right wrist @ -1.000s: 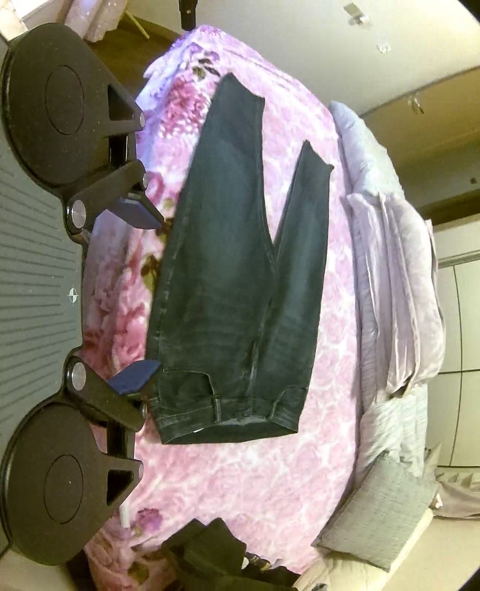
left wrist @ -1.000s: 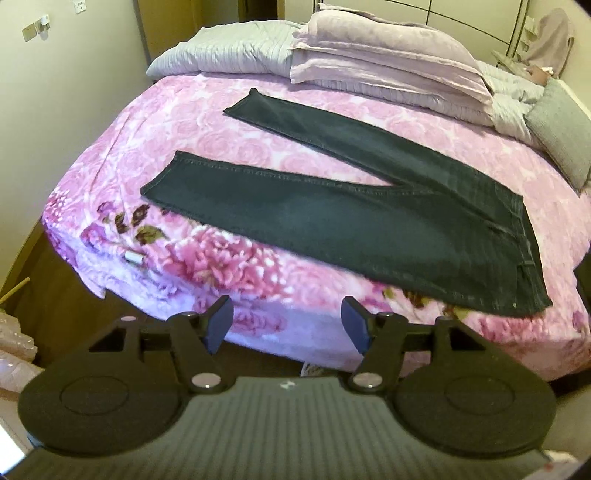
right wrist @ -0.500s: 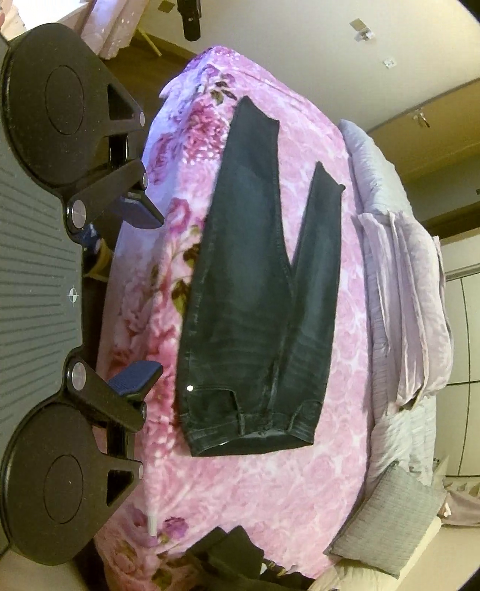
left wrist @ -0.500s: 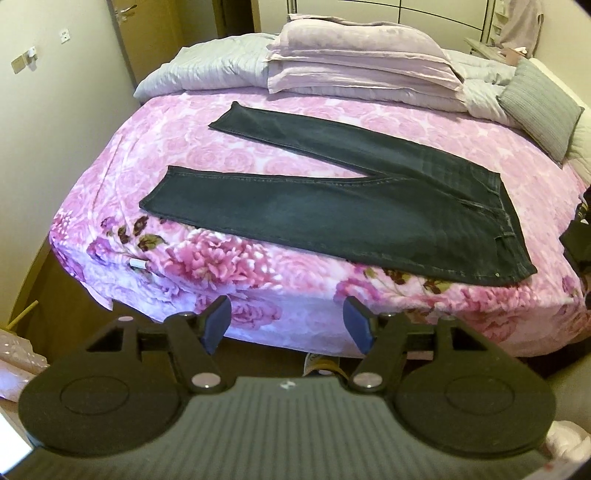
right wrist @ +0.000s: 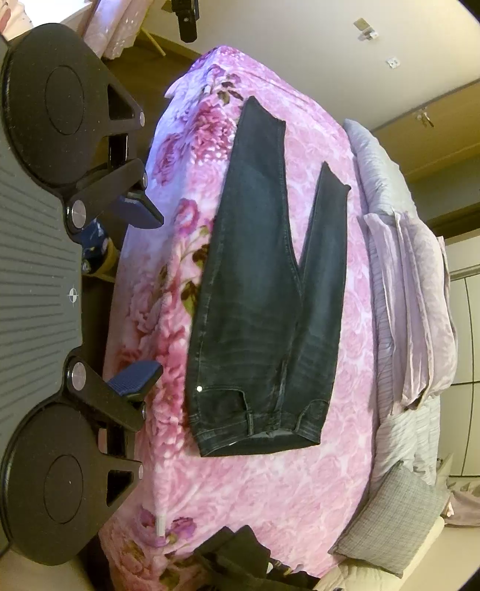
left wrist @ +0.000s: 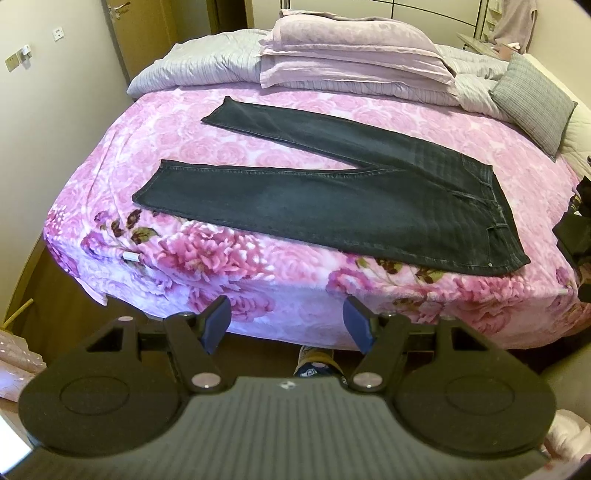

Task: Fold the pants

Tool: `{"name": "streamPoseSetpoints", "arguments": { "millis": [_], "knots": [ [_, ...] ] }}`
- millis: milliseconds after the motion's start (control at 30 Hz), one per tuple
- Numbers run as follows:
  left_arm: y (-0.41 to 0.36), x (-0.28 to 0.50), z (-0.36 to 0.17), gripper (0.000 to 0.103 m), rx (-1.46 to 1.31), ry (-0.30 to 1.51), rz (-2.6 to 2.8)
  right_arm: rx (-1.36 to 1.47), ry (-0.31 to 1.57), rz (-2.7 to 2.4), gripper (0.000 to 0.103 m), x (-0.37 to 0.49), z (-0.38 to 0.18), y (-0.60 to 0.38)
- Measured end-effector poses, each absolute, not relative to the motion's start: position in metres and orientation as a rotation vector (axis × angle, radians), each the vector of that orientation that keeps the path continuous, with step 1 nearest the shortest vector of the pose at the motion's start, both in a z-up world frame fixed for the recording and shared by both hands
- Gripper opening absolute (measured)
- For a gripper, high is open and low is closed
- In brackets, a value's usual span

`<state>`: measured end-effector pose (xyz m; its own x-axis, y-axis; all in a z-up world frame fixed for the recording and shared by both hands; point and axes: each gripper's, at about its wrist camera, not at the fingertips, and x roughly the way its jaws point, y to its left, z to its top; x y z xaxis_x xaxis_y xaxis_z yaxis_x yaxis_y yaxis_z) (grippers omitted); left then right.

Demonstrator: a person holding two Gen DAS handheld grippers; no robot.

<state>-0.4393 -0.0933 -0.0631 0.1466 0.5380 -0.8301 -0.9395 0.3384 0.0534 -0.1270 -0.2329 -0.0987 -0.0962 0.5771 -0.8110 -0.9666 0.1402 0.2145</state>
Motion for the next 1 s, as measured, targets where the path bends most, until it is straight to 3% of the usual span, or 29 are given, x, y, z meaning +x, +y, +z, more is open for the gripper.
{"name": "streamPoseSetpoints", "arguments": {
  "millis": [633,1000],
  "knots": [
    [-0.075,-0.437,-0.061,0.065,-0.547,0.849,1.140,-0.536,0.925,1.417,0.076,-0.126,-0.089,-0.216],
    [-0.034,-0.428,-0.066,0.072,-0.517,0.835,1.119,-0.529,0.931,1.399,0.076,-0.115,-0.096,-0.188]
  ]
}}
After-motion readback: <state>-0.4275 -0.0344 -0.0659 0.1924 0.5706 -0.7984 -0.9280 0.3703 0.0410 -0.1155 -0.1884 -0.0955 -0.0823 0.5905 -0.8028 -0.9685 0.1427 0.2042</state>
